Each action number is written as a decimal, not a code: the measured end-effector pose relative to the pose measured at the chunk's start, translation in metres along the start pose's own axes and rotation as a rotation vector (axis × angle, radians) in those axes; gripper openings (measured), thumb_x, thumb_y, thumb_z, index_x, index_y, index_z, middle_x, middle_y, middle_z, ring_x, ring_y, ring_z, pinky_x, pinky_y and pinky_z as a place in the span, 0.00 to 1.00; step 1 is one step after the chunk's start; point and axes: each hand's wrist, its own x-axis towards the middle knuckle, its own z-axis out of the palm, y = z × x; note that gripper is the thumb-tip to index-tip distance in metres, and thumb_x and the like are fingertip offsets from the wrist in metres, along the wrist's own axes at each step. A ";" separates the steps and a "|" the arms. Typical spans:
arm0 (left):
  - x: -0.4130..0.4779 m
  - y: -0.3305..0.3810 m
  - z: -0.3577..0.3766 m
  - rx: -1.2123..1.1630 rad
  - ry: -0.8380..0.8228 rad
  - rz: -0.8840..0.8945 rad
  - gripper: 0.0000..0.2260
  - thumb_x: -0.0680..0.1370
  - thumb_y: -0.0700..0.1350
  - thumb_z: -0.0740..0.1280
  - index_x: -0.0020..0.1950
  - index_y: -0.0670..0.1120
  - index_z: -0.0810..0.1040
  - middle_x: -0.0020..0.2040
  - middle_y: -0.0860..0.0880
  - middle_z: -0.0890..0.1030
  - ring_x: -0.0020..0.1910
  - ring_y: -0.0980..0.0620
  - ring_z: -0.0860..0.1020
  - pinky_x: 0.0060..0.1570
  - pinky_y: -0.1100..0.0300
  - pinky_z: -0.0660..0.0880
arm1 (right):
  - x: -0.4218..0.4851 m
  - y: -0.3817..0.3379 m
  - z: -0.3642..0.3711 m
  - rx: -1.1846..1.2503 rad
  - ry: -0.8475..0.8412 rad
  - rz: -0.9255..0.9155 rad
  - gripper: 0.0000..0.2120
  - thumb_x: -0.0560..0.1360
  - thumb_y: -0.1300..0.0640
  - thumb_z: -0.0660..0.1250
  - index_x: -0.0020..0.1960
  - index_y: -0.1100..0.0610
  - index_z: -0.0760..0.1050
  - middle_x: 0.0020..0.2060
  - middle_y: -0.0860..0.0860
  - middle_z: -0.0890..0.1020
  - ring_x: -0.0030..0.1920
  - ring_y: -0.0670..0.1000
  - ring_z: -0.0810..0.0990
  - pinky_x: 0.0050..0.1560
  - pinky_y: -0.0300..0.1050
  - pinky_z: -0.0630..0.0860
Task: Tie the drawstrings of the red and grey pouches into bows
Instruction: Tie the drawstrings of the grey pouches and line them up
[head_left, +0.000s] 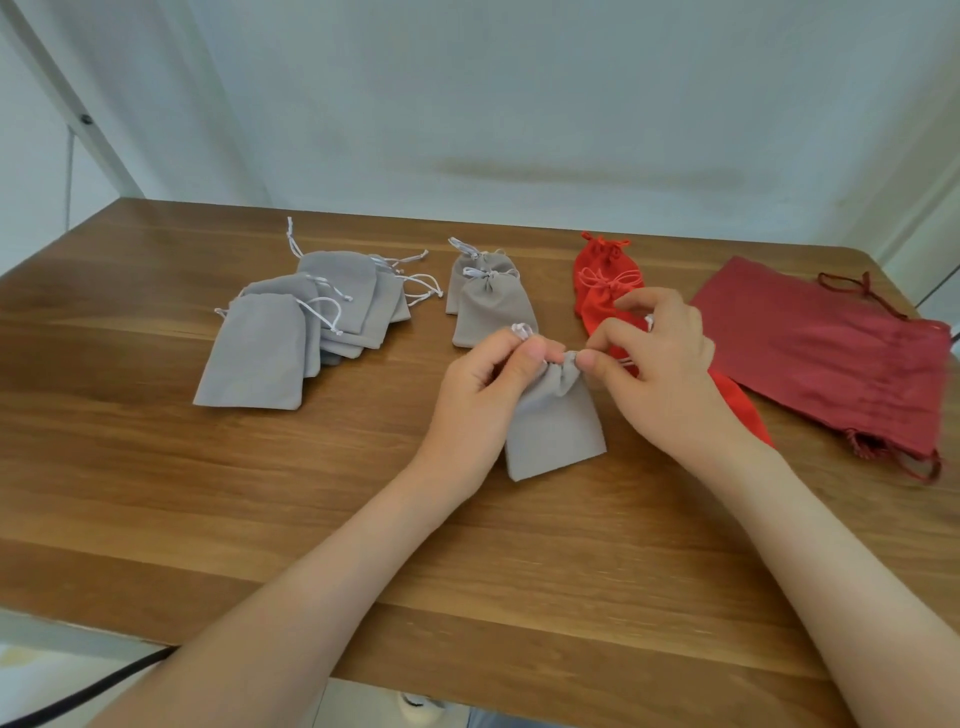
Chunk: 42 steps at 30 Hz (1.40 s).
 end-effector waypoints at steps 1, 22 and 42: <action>0.000 0.000 0.000 -0.035 -0.012 -0.021 0.11 0.81 0.44 0.61 0.44 0.49 0.81 0.43 0.55 0.82 0.46 0.56 0.77 0.49 0.65 0.72 | 0.000 -0.001 -0.002 -0.013 0.009 -0.015 0.04 0.73 0.52 0.70 0.41 0.51 0.78 0.57 0.43 0.65 0.57 0.43 0.58 0.51 0.38 0.49; 0.003 -0.015 0.003 0.433 0.048 -0.046 0.10 0.80 0.45 0.63 0.56 0.50 0.81 0.49 0.61 0.80 0.49 0.66 0.75 0.47 0.79 0.66 | -0.005 -0.003 -0.016 -0.694 -0.061 -0.444 0.03 0.65 0.60 0.72 0.33 0.56 0.80 0.60 0.55 0.77 0.72 0.63 0.63 0.69 0.67 0.35; 0.002 -0.007 -0.003 0.046 0.168 0.037 0.15 0.82 0.38 0.55 0.38 0.47 0.74 0.34 0.52 0.77 0.38 0.56 0.76 0.43 0.64 0.72 | 0.003 0.000 -0.025 0.019 -0.030 -0.127 0.17 0.76 0.38 0.51 0.47 0.36 0.79 0.69 0.39 0.66 0.75 0.43 0.44 0.69 0.49 0.28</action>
